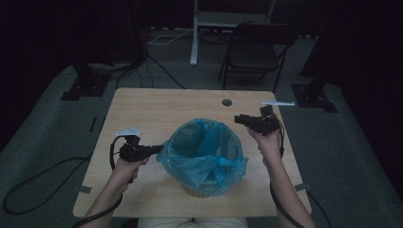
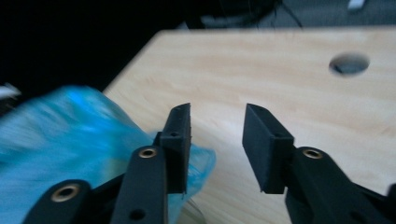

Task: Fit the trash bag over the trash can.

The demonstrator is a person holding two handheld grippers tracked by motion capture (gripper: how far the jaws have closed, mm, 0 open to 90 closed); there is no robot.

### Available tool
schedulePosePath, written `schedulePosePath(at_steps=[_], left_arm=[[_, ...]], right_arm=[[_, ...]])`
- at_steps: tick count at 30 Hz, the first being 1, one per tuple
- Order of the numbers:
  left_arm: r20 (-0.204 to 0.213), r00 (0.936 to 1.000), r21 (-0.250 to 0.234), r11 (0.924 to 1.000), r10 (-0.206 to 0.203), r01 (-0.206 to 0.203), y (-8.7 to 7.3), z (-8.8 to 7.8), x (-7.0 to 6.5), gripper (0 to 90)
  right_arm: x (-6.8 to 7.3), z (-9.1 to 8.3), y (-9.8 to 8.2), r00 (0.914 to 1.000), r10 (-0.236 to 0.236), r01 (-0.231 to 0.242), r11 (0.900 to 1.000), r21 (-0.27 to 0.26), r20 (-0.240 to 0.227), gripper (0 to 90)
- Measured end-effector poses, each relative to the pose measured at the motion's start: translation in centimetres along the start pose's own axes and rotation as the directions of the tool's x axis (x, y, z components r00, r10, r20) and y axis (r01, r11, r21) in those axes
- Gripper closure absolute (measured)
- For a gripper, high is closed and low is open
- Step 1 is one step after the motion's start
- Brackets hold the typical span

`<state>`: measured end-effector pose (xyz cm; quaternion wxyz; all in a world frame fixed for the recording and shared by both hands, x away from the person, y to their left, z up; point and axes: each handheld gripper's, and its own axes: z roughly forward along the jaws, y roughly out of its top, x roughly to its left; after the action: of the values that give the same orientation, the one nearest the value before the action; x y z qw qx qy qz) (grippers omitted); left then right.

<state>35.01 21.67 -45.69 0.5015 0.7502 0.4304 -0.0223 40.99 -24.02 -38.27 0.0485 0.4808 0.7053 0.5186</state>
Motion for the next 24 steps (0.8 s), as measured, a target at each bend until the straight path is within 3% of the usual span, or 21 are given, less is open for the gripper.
schedulePosePath(at_steps=[2,5,7,9,13,18,20,21,24], left_arm=[[0.010,0.9999,-0.006,1.0000,-0.007,0.007,0.0,-0.1,0.2,90.0],[0.015,0.9998,-0.009,0.9998,-0.015,0.015,-0.1,0.0,0.2,90.0],[0.017,0.9997,-0.009,0.9998,-0.020,0.020,-0.1,0.0,0.2,90.0],[0.006,0.9999,-0.008,0.9999,-0.009,0.009,-0.1,-0.1,0.1,90.0],[-0.002,1.0000,-0.008,1.0000,-0.004,0.004,0.0,-0.3,0.0,90.0],[-0.001,1.0000,-0.011,0.9999,0.000,0.000,0.1,-0.3,0.0,90.0],[-0.001,1.0000,-0.012,0.9999,-0.001,0.000,0.1,-0.3,-0.1,90.0],[0.002,1.0000,-0.011,0.9999,-0.001,0.001,0.1,-0.3,-0.1,90.0],[0.015,0.9999,-0.007,1.0000,0.000,0.000,0.0,-0.3,-0.2,90.0]], right_arm=[[0.5,-1.5,0.3,0.9995,0.005,-0.006,0.999,-0.033,-0.032,57.9],[2.7,-3.2,0.1,0.9954,-0.050,0.046,0.997,-0.054,-0.082,54.1],[4.3,-4.0,-0.7,0.9853,-0.075,0.068,0.996,-0.050,-0.153,51.9],[6.1,-4.9,-1.9,0.9684,-0.113,0.107,0.993,-0.042,-0.222,50.1],[8.8,-6.5,-4.0,0.9392,-0.171,0.166,0.985,-0.041,-0.298,47.6],[10.8,-7.8,-5.4,0.9170,-0.216,0.213,0.976,-0.046,-0.335,45.8],[11.3,-7.6,-6.0,0.9165,-0.236,0.243,0.970,-0.019,-0.323,45.7],[11.4,-7.4,-6.3,0.9144,-0.236,0.250,0.968,-0.001,-0.329,46.9],[11.3,-7.2,-7.4,0.9074,-0.231,0.255,0.967,0.022,-0.351,69.8]])
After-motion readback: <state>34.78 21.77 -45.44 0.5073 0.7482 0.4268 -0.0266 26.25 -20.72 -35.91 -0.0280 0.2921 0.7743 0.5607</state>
